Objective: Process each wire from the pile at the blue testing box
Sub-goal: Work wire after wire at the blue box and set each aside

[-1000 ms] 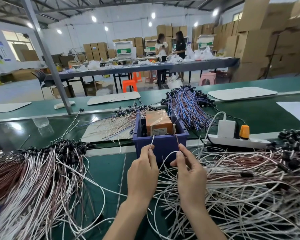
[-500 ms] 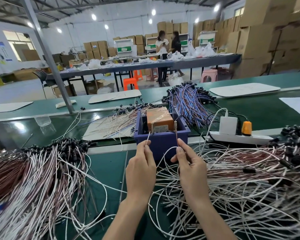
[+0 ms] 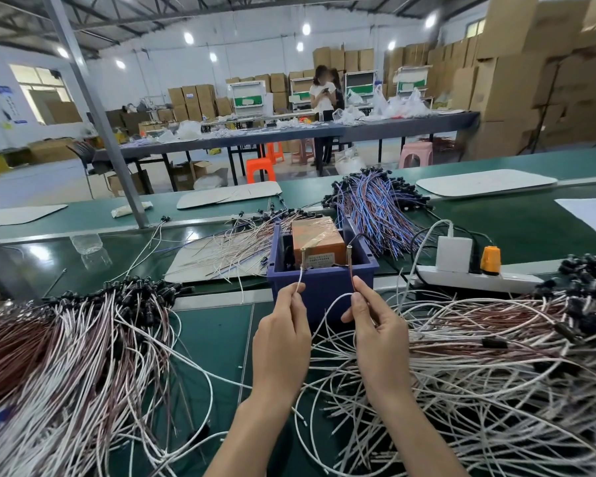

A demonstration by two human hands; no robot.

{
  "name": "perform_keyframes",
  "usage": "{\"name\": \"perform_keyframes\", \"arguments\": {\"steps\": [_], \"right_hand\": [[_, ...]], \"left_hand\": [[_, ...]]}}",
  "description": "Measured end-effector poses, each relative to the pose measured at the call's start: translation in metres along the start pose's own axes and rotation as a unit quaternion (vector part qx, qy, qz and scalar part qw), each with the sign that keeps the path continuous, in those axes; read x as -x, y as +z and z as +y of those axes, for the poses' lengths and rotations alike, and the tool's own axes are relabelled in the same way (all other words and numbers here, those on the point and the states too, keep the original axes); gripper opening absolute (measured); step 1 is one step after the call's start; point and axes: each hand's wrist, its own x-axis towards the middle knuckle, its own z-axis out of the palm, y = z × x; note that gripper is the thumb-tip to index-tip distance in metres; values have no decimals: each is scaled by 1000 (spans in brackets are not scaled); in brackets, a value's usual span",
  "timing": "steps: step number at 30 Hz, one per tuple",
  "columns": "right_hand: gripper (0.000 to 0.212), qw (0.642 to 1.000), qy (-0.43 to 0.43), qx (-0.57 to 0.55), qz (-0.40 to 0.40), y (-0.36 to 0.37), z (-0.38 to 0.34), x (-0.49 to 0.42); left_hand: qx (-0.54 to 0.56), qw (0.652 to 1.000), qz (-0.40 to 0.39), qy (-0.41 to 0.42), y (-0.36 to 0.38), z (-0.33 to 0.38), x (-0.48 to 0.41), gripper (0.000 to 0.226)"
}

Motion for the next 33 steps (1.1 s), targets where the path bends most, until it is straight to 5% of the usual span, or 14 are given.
{"name": "perform_keyframes", "arguments": {"steps": [33], "right_hand": [[28,1000,6,-12,-16,0,0,-1]], "left_hand": [[-23,999,-19,15,0,-1,2,27]]}}
